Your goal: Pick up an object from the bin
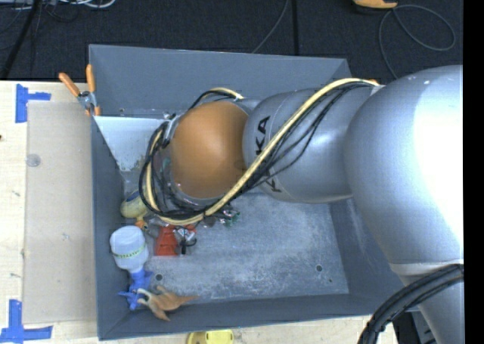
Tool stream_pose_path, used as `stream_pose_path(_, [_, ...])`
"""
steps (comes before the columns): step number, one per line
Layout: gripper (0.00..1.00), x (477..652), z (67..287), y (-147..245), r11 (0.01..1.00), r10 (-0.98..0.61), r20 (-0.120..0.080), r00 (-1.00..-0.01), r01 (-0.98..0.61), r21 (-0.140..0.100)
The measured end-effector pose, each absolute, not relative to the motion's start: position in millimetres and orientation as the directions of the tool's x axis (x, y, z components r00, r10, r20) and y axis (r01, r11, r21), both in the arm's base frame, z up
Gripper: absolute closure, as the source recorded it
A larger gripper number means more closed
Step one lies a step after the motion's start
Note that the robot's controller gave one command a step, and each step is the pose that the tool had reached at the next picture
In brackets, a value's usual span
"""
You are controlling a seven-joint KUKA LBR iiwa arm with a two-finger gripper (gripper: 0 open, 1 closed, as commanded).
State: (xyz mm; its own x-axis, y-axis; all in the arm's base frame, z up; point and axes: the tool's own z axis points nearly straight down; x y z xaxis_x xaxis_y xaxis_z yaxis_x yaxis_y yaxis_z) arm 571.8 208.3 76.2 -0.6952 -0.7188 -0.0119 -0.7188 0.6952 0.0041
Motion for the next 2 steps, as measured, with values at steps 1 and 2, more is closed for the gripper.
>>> stream_pose_path(1, [1.0,570.3,79.8,208.0,0.695,-0.719,-0.01,-0.695,-0.719,0.005])
stream_pose_path(2, [1.0,568.7,92.8,207.3,0.696,-0.718,-0.004,-0.696,-0.718,0.007])
